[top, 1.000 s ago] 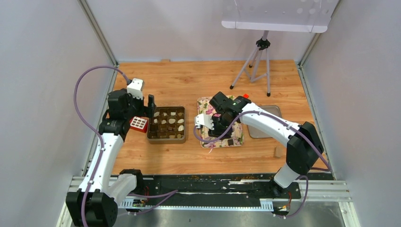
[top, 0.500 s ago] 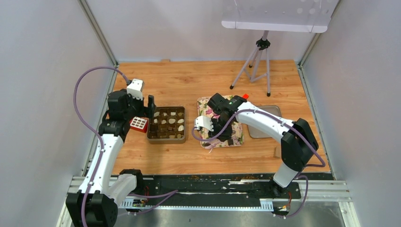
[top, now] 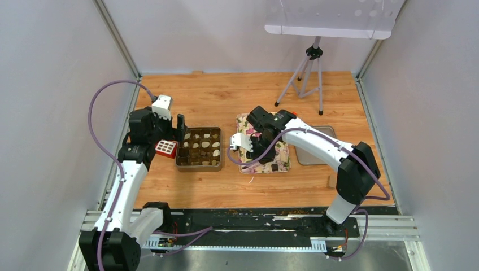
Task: Pack the chocolate
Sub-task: Pick up the fake chocolate from the plate, then place the fake chocolate in the packing box.
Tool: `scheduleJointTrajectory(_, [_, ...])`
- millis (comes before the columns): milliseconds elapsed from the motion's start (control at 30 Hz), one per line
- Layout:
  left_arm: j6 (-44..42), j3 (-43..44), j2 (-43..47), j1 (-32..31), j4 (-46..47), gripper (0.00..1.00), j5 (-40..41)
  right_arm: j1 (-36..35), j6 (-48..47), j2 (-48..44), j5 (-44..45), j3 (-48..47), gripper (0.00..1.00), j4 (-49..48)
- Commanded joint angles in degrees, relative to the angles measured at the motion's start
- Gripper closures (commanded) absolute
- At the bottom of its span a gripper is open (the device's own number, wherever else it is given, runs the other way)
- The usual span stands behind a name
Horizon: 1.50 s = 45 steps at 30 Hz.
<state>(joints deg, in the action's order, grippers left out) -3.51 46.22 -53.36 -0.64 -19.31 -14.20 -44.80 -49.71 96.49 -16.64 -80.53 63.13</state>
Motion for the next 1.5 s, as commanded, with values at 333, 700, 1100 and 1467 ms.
scheduleJointTrajectory(333, [0.3,1.0,0.8,0.5,1.5,0.0,-0.6,0.3,0.0,1.6,-3.8,-11.0,0.87,0.0])
scheduleJointTrajectory(700, [-1.1,2.6,0.9,0.5,0.2,0.0,3.0,-3.1,2.9,12.7,-7.2,-27.5,0.86,-3.3])
scheduleJointTrajectory(1100, [-1.1,2.2,2.5,2.8,-1.0,0.0,4.5,-7.9,5.4,23.1,-6.9,-37.8,0.85,-5.5])
scheduleJointTrajectory(1467, [-0.9,0.3,4.1,3.0,-0.7,0.0,4.0,-10.3,7.2,27.0,-6.7,-39.9,0.78,-7.0])
